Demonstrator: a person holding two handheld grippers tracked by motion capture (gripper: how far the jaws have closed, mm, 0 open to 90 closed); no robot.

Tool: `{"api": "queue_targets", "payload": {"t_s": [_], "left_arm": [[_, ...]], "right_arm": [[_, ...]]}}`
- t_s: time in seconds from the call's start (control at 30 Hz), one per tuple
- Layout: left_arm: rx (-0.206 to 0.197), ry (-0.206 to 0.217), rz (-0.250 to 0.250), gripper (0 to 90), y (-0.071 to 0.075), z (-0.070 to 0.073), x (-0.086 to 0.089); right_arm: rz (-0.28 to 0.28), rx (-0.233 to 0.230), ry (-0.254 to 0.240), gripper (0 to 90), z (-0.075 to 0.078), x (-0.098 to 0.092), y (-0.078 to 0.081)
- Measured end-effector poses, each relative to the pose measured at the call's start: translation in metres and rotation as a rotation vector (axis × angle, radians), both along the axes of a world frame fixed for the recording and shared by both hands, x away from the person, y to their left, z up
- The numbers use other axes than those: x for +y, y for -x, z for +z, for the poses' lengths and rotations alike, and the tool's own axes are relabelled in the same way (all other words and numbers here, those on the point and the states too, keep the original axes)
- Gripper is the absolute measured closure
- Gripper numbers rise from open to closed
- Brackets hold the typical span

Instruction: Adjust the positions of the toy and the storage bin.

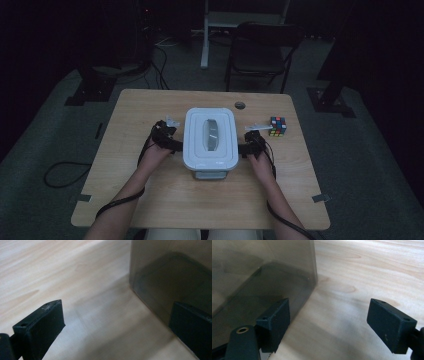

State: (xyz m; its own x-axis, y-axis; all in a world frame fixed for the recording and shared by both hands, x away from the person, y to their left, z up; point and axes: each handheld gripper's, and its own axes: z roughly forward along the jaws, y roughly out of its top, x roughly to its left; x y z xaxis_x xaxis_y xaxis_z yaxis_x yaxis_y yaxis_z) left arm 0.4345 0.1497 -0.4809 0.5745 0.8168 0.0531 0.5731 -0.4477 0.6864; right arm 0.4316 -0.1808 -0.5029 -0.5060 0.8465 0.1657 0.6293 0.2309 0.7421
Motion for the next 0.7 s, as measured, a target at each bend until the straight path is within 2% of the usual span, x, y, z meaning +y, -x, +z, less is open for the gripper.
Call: {"api": "queue_targets", "payload": {"t_s": [0.13, 0.17, 0.27, 0.3, 0.43, 0.47, 0.53, 0.57, 0.63, 0.67, 0.7], "left_arm": [[0.005, -0.009, -0.016, 0.8, 0.011, 0.001, 0.000], [0.004, -0.015, -0.025, 0.8, 0.018, 0.001, -0.001], [0.004, -0.013, -0.027, 0.8, 0.024, 0.001, 0.000], [0.006, -0.010, -0.033, 0.8, 0.033, 0.001, 0.000], [-0.011, -0.027, -0.054, 0.8, 0.050, 0.002, -0.004], [-0.011, -0.025, -0.054, 0.8, 0.055, 0.002, -0.004], [-0.011, -0.025, -0.054, 0.8, 0.055, 0.002, -0.004], [-0.008, -0.017, -0.060, 0.8, 0.064, 0.001, -0.005], [-0.008, -0.020, -0.068, 0.8, 0.069, 0.001, -0.004], [-0.010, -0.022, -0.065, 0.8, 0.071, 0.001, -0.004], [-0.015, -0.031, -0.063, 0.8, 0.074, 0.002, -0.005]], "right_arm": [[0.010, 0.000, 0.007, 18.6, 0.001, -0.001, 0.010], [0.009, -0.001, -0.003, 19.5, 0.000, -0.002, 0.019], [0.012, -0.003, -0.004, 19.5, -0.001, -0.002, 0.029], [0.018, -0.012, -0.007, 19.5, -0.002, -0.004, 0.039], [0.024, -0.009, -0.023, 19.5, -0.003, -0.008, 0.055], [0.025, -0.010, -0.024, 19.5, -0.003, -0.008, 0.058], [0.024, -0.012, -0.025, 19.5, -0.004, -0.009, 0.063], [0.024, -0.012, -0.025, 19.5, -0.004, -0.009, 0.063], [0.031, -0.022, -0.020, 19.5, -0.004, -0.011, 0.080], [0.031, -0.022, -0.020, 19.5, -0.004, -0.011, 0.080], [0.037, -0.027, -0.017, 19.5, -0.004, -0.011, 0.087]]}}
